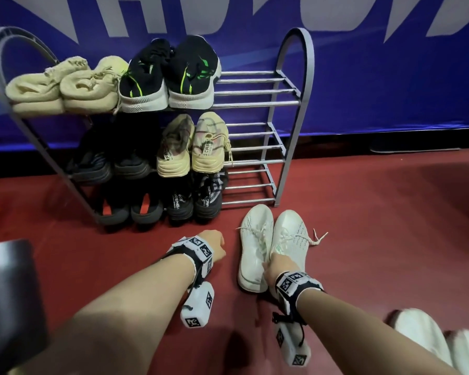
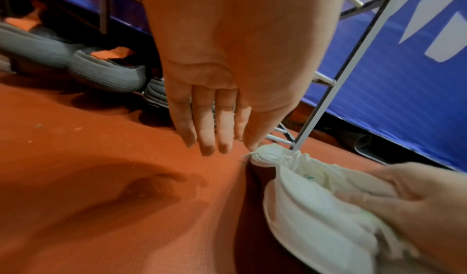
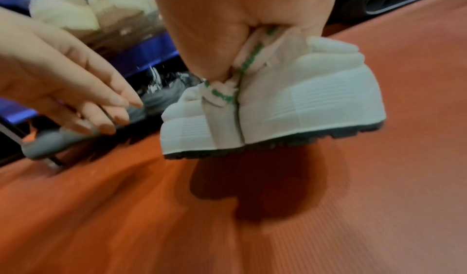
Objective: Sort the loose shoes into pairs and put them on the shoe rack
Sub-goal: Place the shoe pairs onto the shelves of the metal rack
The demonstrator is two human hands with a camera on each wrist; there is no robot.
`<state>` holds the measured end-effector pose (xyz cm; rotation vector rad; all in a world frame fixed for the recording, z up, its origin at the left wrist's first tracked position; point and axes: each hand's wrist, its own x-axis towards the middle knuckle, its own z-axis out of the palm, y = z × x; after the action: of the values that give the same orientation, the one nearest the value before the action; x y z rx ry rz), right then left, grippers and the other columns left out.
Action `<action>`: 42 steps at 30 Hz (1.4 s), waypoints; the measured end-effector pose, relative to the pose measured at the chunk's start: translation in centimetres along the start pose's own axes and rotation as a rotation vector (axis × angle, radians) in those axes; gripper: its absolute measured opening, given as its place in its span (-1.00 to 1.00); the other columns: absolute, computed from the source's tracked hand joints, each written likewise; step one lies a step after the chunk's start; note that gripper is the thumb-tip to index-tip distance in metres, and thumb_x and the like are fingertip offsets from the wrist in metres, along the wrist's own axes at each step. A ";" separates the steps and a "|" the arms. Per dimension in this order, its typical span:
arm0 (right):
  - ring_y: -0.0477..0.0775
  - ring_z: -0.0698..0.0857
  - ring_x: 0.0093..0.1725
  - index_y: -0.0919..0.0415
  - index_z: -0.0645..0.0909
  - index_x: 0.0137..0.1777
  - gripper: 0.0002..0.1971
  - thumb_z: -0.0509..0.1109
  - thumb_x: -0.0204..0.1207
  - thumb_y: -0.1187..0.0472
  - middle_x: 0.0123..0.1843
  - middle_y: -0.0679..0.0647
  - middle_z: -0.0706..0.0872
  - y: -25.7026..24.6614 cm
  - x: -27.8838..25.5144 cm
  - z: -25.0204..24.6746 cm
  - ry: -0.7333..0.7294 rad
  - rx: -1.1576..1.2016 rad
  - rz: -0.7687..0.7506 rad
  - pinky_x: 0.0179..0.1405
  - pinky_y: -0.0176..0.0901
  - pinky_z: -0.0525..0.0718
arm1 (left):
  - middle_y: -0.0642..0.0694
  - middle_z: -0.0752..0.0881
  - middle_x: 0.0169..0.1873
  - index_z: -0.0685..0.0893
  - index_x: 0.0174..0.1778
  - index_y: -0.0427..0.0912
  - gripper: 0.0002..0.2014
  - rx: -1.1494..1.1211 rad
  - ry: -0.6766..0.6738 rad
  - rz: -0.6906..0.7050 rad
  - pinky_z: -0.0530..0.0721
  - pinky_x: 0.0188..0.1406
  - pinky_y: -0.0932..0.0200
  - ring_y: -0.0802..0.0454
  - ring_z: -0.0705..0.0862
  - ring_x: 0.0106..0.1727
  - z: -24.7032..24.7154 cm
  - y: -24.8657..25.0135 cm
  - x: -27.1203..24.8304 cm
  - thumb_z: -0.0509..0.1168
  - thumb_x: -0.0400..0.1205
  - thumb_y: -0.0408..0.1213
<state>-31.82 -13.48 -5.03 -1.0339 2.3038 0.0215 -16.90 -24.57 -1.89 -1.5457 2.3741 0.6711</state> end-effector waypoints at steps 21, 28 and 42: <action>0.28 0.68 0.12 0.10 0.57 -0.15 -0.85 0.29 0.57 0.06 0.01 0.13 0.69 -7.8 -15.6 -26.6 0.440 -0.140 -0.441 -0.13 -0.21 0.44 | -0.10 0.76 0.11 0.71 0.05 -0.06 -0.82 -0.214 0.653 0.107 0.60 0.16 0.11 -0.14 0.68 0.20 -25.1 3.2 -10.4 0.28 0.58 -0.22; 0.26 0.54 -0.08 0.11 0.34 -0.31 -0.71 0.18 0.65 0.07 -0.20 0.08 0.52 -10.3 -18.6 -30.6 0.762 0.111 -0.501 -0.20 -0.07 0.43 | -0.22 0.76 0.02 0.66 -0.04 -0.10 -0.72 -0.553 0.608 0.166 0.68 0.12 0.00 -0.27 0.71 0.07 -27.7 4.7 -11.7 0.15 0.69 -0.01; 0.23 0.64 -0.06 0.08 0.54 0.01 -0.82 0.32 0.44 0.08 -0.04 0.13 0.64 -17.8 -4.8 -31.0 0.923 0.007 -0.460 -0.03 0.00 0.67 | 0.00 0.61 0.38 0.40 0.54 0.02 -0.20 -0.787 0.588 0.350 0.53 0.42 -0.08 0.01 0.60 0.36 -25.0 5.0 -2.2 0.46 0.35 0.06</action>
<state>-33.34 -30.45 26.79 -1.8123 2.7329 -0.7982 -19.13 -33.42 21.98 -1.7934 3.0758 1.5611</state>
